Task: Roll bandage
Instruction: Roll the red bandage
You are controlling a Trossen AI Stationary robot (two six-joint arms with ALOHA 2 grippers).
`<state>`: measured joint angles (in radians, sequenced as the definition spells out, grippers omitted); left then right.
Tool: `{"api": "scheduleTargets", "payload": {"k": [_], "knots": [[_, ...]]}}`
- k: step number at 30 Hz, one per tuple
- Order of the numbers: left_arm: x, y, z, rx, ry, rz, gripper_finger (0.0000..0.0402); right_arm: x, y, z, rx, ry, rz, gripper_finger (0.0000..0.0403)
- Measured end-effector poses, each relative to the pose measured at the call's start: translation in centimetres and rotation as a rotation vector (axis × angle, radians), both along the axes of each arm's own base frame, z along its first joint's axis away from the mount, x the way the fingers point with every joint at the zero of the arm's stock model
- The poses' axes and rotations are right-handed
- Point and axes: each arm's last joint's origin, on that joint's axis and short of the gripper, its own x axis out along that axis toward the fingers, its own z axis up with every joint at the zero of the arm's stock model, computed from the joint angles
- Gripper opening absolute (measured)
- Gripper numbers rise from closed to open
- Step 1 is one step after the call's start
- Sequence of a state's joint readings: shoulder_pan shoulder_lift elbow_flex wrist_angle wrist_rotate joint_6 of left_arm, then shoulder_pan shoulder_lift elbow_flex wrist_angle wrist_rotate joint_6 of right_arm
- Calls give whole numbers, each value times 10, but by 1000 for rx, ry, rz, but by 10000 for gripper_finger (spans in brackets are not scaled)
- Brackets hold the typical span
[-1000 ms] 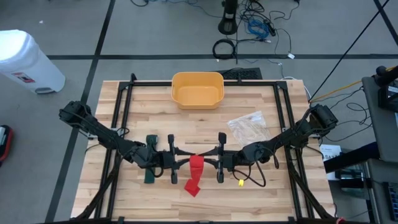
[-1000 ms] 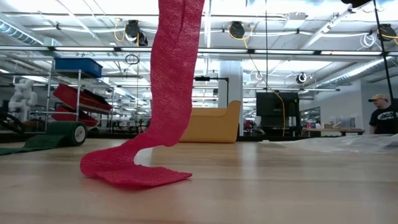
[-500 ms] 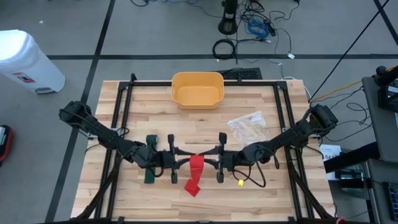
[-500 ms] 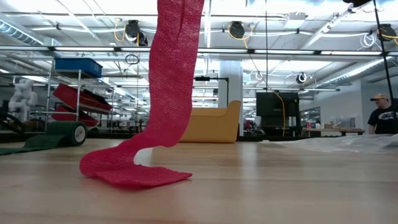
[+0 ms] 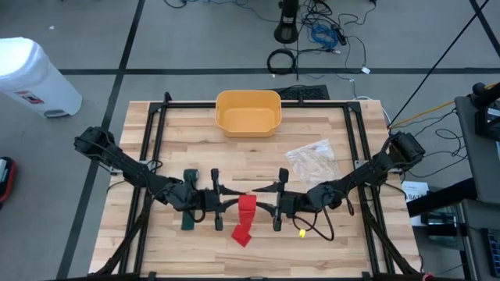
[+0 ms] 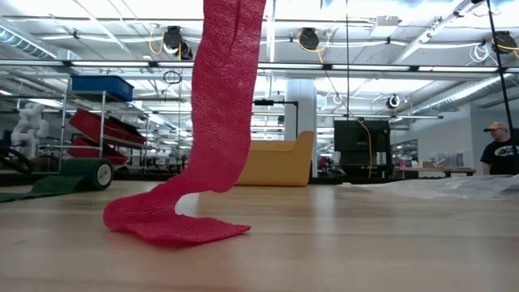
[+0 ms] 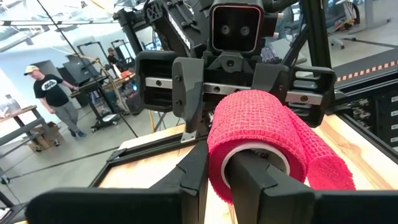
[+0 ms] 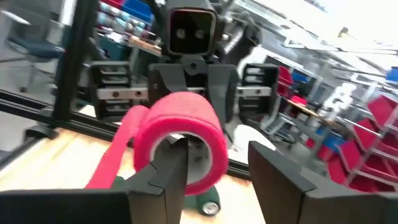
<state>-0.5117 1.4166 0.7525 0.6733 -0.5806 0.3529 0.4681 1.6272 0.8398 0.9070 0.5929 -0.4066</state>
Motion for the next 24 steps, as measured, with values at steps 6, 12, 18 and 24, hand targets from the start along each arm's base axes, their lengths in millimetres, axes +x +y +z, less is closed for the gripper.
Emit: {"api": "scheduleTargets", "payload": {"k": [6, 12, 18, 24], "knots": [[0, 0, 0, 1, 2, 3, 56, -7, 9, -1, -38, 24, -129, 155], [0, 0, 0, 0, 1, 0, 56, -22, 22, 9, -40, 15, -177, 155], [0, 0, 0, 1, 1, 1, 56, -39, 40, 15, 54, 15, -89, 155], [0, 0, 0, 1, -1, 1, 56, -45, 54, -10, 237, 164, 14, 155]]}}
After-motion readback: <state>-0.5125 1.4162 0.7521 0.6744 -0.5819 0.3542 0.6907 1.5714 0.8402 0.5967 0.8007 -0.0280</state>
